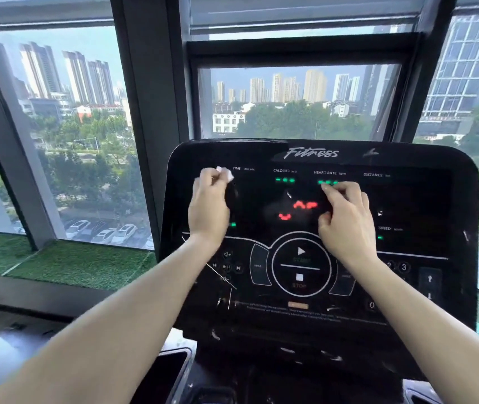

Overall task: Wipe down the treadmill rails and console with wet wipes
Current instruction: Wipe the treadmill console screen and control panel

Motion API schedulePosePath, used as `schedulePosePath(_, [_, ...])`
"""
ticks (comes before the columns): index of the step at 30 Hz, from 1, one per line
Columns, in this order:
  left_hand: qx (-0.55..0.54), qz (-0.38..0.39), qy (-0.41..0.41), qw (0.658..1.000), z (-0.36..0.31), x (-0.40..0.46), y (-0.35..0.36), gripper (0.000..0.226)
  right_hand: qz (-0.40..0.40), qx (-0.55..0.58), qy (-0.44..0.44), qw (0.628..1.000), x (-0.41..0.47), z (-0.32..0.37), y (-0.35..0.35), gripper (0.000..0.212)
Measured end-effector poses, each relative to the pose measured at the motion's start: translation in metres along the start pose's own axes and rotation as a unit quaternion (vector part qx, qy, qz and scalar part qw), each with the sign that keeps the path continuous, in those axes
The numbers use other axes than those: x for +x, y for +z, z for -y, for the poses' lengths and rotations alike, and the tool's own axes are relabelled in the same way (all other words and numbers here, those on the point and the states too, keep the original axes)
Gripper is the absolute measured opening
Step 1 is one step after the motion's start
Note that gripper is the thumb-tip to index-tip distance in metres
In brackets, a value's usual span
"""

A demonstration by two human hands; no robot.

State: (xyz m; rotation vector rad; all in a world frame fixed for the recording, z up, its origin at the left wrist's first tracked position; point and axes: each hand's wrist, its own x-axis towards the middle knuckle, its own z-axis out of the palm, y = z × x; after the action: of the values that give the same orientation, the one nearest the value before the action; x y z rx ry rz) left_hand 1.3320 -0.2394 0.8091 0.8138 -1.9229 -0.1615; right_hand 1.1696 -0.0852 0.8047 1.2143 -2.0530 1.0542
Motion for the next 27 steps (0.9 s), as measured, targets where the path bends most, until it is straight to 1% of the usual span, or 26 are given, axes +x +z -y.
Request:
schedulePosePath(1, [0.007,-0.034,-0.047,0.998,-0.001,0.007,-0.001,0.062,0.001,-0.002,0.005,1.0,0.001,-0.002,-0.002,0.053])
schedulePosePath(2, [0.016,-0.06,-0.075,0.995,-0.005,0.01,0.002,0.064,0.002,-0.003,0.013,1.0,0.002,-0.004,-0.004,0.054])
schedulePosePath(3, [0.016,-0.077,-0.081,0.994,-0.012,0.007,0.007,0.065,0.004,-0.002,0.023,1.0,0.003,-0.006,-0.006,0.054])
schedulePosePath(4, [0.006,-0.08,-0.07,0.994,-0.022,0.0,0.014,0.064,0.004,-0.001,0.028,1.0,0.003,-0.008,-0.008,0.055])
schedulePosePath(5, [-0.005,-0.064,-0.039,0.997,-0.033,-0.01,0.023,0.061,0.003,0.0,0.027,1.0,0.003,-0.01,-0.009,0.055])
schedulePosePath(6, [-0.014,-0.03,0.011,0.999,-0.046,-0.021,0.033,0.055,0.003,0.0,0.023,1.0,0.003,-0.011,-0.01,0.054])
schedulePosePath(7, [-0.024,0.014,0.078,0.997,-0.057,-0.033,0.04,0.051,0.002,-0.001,0.018,1.0,0.004,-0.013,-0.011,0.054])
schedulePosePath(9, [-0.006,0.074,0.208,0.975,-0.071,-0.046,0.048,0.053,0.002,-0.005,0.012,1.0,0.004,-0.014,-0.011,0.053])
schedulePosePath(10, [0.008,0.085,0.252,0.964,-0.07,-0.044,0.046,0.054,0.004,-0.006,0.009,1.0,0.005,-0.015,-0.011,0.053])
schedulePosePath(11, [0.022,0.084,0.271,0.959,-0.065,-0.037,0.042,0.051,0.005,-0.007,0.006,1.0,0.005,-0.016,-0.012,0.054])
schedulePosePath(12, [0.033,0.078,0.258,0.962,-0.06,-0.028,0.036,0.048,0.006,-0.009,0.002,1.0,0.006,-0.017,-0.012,0.054])
schedulePosePath(13, [0.026,0.061,0.218,0.974,-0.054,-0.018,0.029,0.045,0.005,-0.01,-0.001,1.0,0.006,-0.019,-0.013,0.054])
schedulePosePath(14, [0.015,0.041,0.157,0.987,-0.047,-0.008,0.024,0.046,0.004,-0.011,-0.001,1.0,0.007,-0.022,-0.014,0.054])
schedulePosePath(16, [-0.002,-0.01,0.05,0.999,-0.038,0.006,0.019,0.06,0.003,-0.008,0.004,1.0,0.008,-0.025,-0.016,0.054])
schedulePosePath(17, [0.005,-0.031,0.028,0.999,-0.041,0.007,0.019,0.063,0.003,-0.007,0.004,1.0,0.008,-0.027,-0.017,0.054])
schedulePosePath(18, [0.01,-0.037,0.029,0.999,-0.048,0.003,0.023,0.063,0.005,-0.005,0.002,1.0,0.009,-0.027,-0.018,0.054])
schedulePosePath(19, [0.005,-0.027,0.05,0.998,-0.056,-0.005,0.029,0.059,0.008,-0.002,0.001,1.0,0.009,-0.028,-0.018,0.054])
schedulePosePath(21, [-0.006,0.038,0.131,0.991,-0.074,-0.028,0.042,0.05,0.01,0.001,-0.001,1.0,0.01,-0.03,-0.019,0.054])
schedulePosePath(23, [0.034,0.096,0.212,0.972,-0.081,-0.042,0.048,0.056,0.011,-0.001,-0.007,1.0,0.01,-0.031,-0.02,0.054])
schedulePosePath(24, [0.058,0.102,0.241,0.963,-0.078,-0.04,0.046,0.057,0.013,-0.002,-0.011,1.0,0.01,-0.031,-0.02,0.054])
schedulePosePath(25, [0.069,0.082,0.256,0.961,-0.073,-0.033,0.042,0.056,0.015,-0.003,-0.014,1.0,0.011,-0.032,-0.021,0.054])
schedulePosePath(26, [0.07,0.065,0.25,0.964,-0.066,-0.025,0.039,0.055,0.019,-0.003,-0.016,1.0,0.011,-0.032,-0.021,0.054])
schedulePosePath(27, [0.065,0.049,0.214,0.973,-0.061,-0.016,0.034,0.052,0.021,-0.002,-0.018,1.0,0.012,-0.033,-0.022,0.054])
